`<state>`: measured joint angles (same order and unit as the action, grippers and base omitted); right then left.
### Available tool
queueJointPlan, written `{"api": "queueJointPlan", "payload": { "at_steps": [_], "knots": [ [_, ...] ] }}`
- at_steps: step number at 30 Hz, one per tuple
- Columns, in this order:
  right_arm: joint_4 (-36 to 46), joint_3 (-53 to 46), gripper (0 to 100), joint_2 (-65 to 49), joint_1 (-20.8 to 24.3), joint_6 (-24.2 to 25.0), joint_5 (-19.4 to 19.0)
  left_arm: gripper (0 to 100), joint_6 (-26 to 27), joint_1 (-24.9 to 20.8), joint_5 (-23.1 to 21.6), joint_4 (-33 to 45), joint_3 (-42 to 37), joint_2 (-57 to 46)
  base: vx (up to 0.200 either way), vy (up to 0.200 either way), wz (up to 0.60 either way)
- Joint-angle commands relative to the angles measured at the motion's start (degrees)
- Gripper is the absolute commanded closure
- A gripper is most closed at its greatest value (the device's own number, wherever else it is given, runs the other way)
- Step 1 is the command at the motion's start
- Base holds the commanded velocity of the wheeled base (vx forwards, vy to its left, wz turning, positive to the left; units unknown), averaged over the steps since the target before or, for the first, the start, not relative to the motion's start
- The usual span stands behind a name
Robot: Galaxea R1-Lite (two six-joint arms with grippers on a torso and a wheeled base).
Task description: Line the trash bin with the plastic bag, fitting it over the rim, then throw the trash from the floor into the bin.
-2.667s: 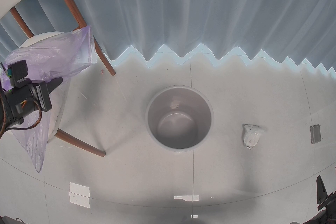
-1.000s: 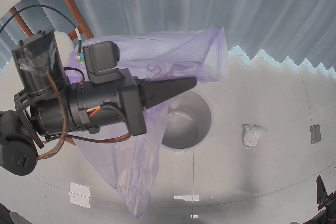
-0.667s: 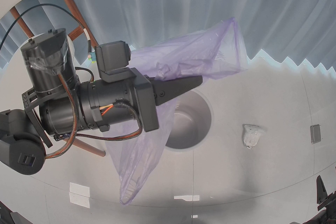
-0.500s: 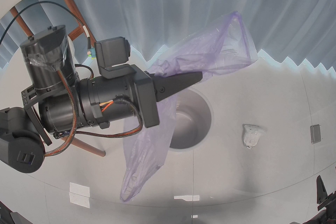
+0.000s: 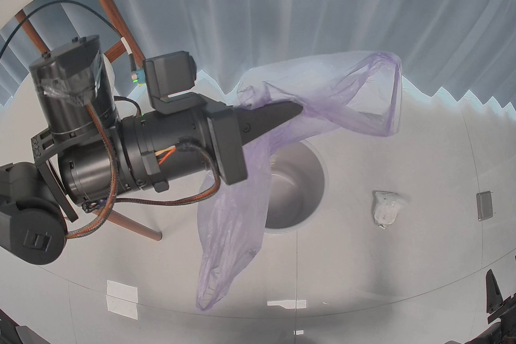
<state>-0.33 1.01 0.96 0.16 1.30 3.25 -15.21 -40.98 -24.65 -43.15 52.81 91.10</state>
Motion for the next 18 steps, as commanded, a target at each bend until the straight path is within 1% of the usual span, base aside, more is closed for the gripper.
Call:
{"api": "queueJointPlan", "payload": {
  "at_steps": [1, 3, 8, 10, 13, 18],
  "knots": [
    [0.0, -1.0, 0, -1.0, 0.0, 0.0, 0.0, 100, 0.0, -2.4, 0.0, 1.0, 1.6, -0.8, 0.0, 0.0, 0.0],
    [0.0, -1.0, 0, -1.0, 0.0, 0.0, 0.0, 100, 0.0, -3.8, 0.0, 3.0, 2.4, -1.8, 0.0, 0.0, 0.0],
    [0.0, -1.0, 0, -1.0, 0.0, 0.1, 0.0, 100, 0.0, -3.3, 0.0, 6.5, 3.1, -1.8, 0.0, 0.0, 0.0],
    [0.0, -1.0, 0, -1.0, 0.0, 0.1, 0.0, 100, 0.3, -3.3, 0.1, 6.7, 3.4, -1.5, 0.0, 0.0, 0.0],
    [0.0, -1.0, 0, -1.0, 0.0, 0.1, 0.0, 100, 0.5, -2.6, 1.6, 6.8, 3.6, -1.4, 0.0, 0.0, 0.0],
    [0.0, -1.0, 0, -1.0, 0.0, 0.1, 0.0, 100, 0.7, -2.0, 1.7, 6.8, 4.2, -1.4, 0.0, 0.0, 0.0]
  ]
}}
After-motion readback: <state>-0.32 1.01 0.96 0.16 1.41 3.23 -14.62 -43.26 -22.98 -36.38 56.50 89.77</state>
